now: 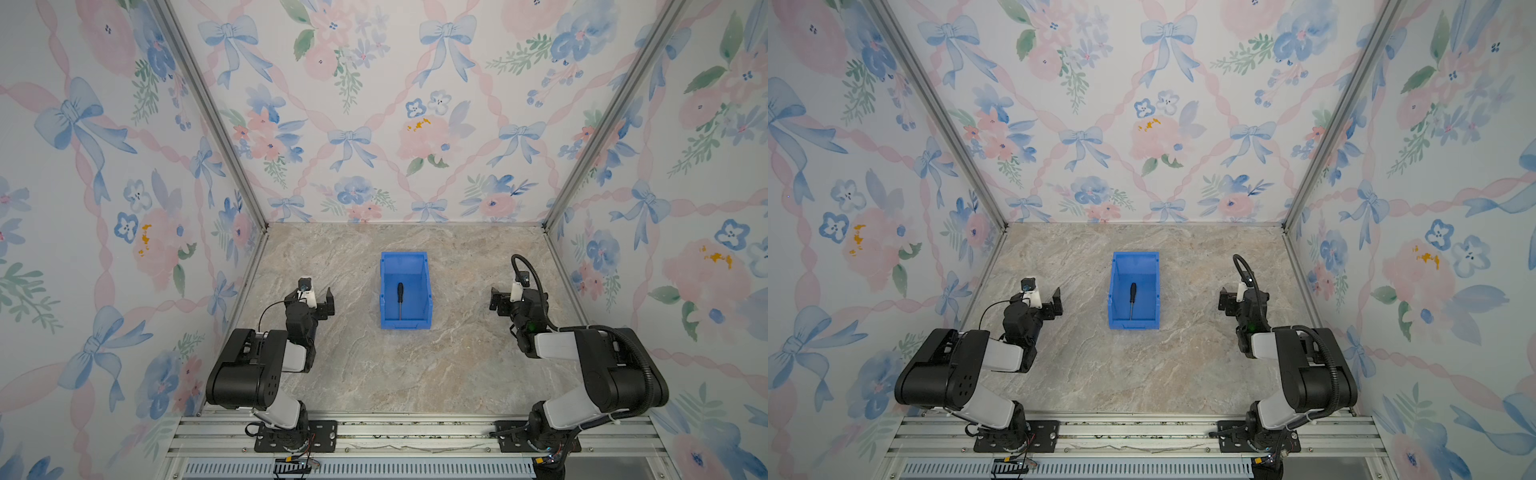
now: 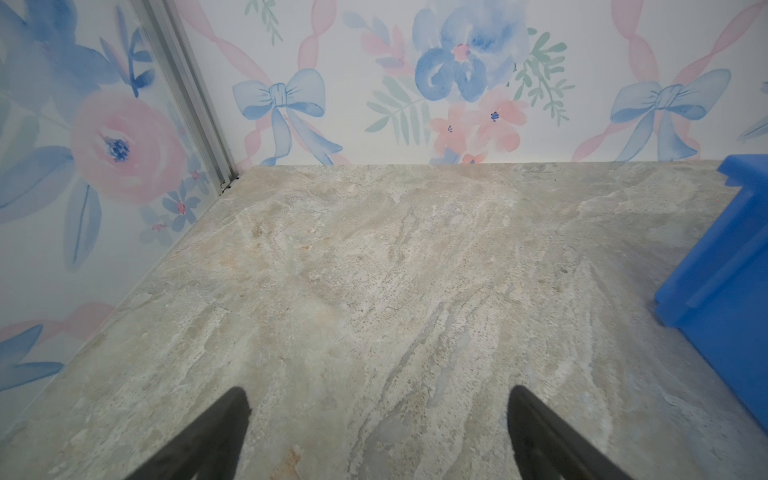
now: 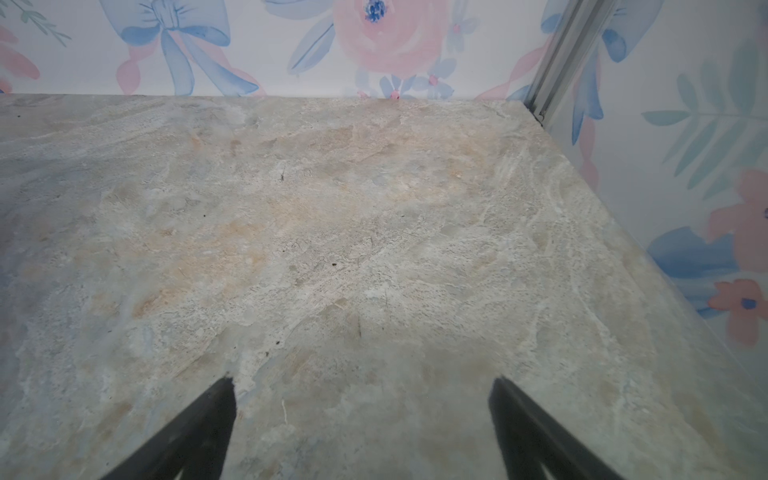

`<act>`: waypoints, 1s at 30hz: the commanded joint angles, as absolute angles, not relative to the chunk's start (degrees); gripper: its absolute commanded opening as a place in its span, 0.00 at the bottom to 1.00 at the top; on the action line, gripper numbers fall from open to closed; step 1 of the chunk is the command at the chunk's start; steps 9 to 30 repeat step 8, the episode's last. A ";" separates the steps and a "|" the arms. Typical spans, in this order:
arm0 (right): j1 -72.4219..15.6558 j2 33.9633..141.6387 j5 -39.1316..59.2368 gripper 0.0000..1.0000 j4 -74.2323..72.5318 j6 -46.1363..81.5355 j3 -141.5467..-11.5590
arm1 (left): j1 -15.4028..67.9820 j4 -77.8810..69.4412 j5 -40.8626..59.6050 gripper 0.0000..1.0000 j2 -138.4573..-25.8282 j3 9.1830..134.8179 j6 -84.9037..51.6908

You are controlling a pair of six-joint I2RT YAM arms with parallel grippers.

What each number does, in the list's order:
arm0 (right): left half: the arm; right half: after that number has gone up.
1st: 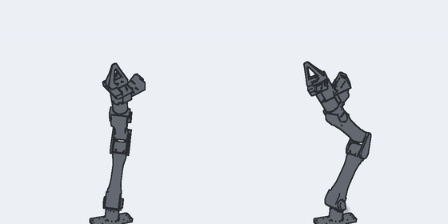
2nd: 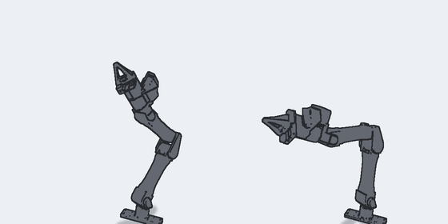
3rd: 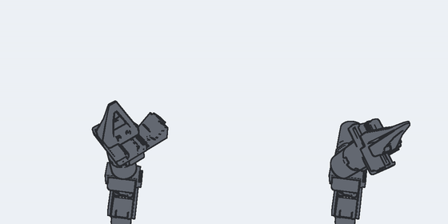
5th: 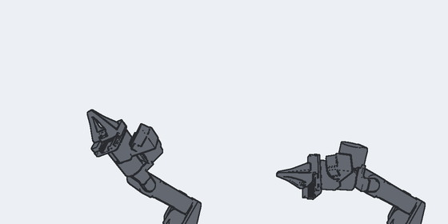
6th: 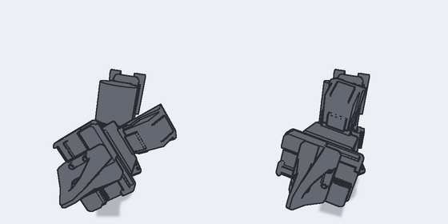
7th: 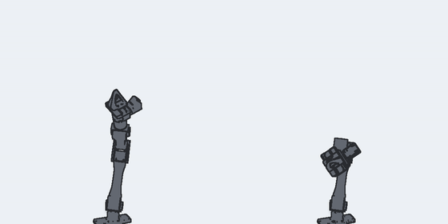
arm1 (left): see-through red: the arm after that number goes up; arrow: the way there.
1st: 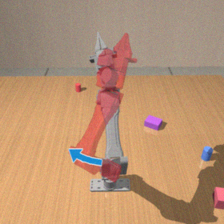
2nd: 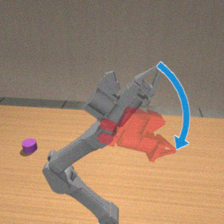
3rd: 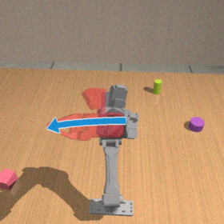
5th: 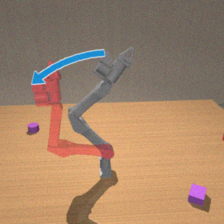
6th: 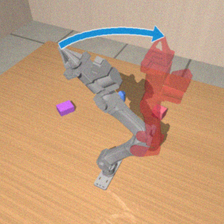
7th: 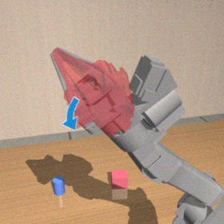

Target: Put the screwdriver in the bin

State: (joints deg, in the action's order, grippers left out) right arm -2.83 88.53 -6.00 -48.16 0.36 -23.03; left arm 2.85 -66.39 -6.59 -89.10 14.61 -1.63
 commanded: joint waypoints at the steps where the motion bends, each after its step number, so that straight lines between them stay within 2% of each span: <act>1: -3.34 88.68 -6.59 0.97 -50.65 -0.52 -22.98 | 2.99 -67.95 -7.09 0.98 -89.42 14.15 -0.78; 30: -3.25 88.62 -6.51 0.97 -50.81 -0.45 -22.94 | 3.08 -67.98 -7.08 0.97 -89.24 13.97 -0.64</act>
